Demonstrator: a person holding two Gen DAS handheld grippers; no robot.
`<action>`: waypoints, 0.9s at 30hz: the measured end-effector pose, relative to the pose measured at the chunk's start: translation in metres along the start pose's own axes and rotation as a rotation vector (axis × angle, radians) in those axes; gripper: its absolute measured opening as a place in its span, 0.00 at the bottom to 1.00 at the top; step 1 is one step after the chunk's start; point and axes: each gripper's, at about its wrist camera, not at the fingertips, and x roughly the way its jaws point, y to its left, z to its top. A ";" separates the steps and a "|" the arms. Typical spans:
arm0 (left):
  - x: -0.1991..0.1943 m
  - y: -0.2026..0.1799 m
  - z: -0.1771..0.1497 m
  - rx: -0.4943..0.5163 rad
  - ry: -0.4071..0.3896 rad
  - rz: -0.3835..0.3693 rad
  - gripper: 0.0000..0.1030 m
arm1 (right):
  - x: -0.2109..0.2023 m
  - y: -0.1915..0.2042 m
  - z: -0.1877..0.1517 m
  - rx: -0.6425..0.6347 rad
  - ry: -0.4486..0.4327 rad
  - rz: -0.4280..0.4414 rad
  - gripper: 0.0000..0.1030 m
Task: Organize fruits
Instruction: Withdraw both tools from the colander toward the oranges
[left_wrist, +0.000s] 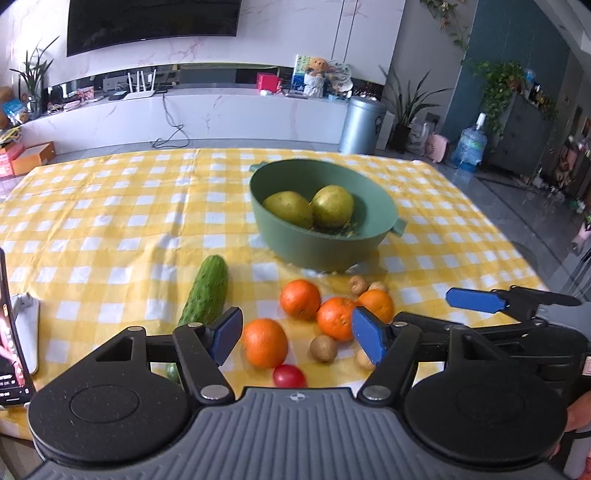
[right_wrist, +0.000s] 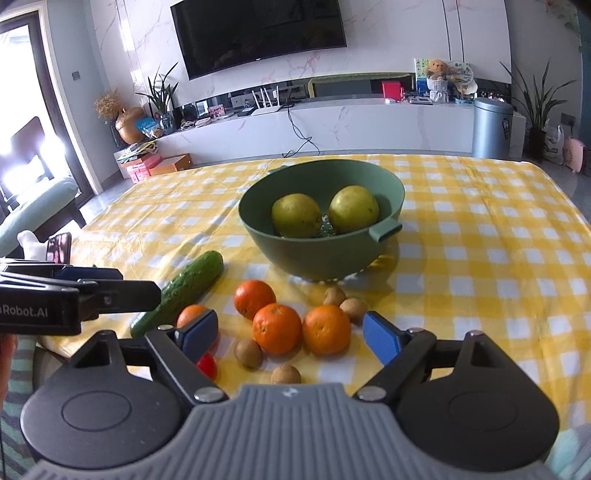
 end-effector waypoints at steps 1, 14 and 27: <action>0.001 0.001 -0.002 -0.001 0.002 0.009 0.77 | 0.001 0.000 -0.003 0.002 -0.006 0.002 0.77; 0.032 0.011 -0.020 -0.032 0.024 0.041 0.63 | 0.028 -0.007 -0.016 -0.006 -0.053 -0.052 0.59; 0.053 0.025 -0.027 -0.080 0.045 0.049 0.61 | 0.058 -0.012 -0.021 -0.008 -0.010 -0.028 0.51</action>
